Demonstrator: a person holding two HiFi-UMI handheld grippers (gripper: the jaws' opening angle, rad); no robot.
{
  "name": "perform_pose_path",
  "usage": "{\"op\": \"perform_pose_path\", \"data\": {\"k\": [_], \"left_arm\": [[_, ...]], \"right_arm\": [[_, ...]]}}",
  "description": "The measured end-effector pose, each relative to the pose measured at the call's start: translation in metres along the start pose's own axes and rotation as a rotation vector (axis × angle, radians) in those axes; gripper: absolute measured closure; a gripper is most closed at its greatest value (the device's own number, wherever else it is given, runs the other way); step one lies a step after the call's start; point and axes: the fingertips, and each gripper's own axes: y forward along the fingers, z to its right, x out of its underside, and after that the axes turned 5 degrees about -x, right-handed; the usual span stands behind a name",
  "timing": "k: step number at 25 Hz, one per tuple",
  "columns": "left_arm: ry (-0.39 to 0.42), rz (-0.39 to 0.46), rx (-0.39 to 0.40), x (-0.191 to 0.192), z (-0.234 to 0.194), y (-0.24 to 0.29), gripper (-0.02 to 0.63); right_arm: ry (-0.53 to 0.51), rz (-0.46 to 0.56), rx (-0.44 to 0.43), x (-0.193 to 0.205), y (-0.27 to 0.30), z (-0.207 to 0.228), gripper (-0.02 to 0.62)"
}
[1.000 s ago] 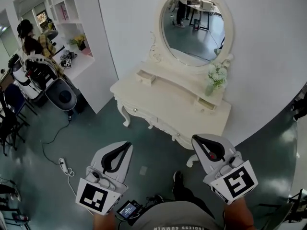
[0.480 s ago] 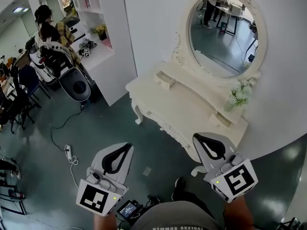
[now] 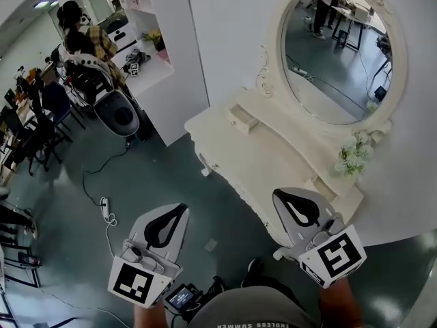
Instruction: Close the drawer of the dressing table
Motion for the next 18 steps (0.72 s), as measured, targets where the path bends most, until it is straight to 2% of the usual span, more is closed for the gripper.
{"op": "perform_pose_path", "data": {"k": [4,10,18], "left_arm": [[0.042,0.022,-0.026,-0.018,0.01,0.031,0.604],[0.087,0.041,-0.018,-0.033,0.027,0.07,0.604],[0.101,0.038,0.033,-0.035,0.023,0.112,0.604]], "right_arm": [[0.006,0.022,-0.019,0.005,-0.003,0.032,0.595],[-0.022,0.035,-0.014,0.014,-0.01,0.073,0.595],[0.0,0.031,0.02,0.019,0.001,0.1,0.595]]}}
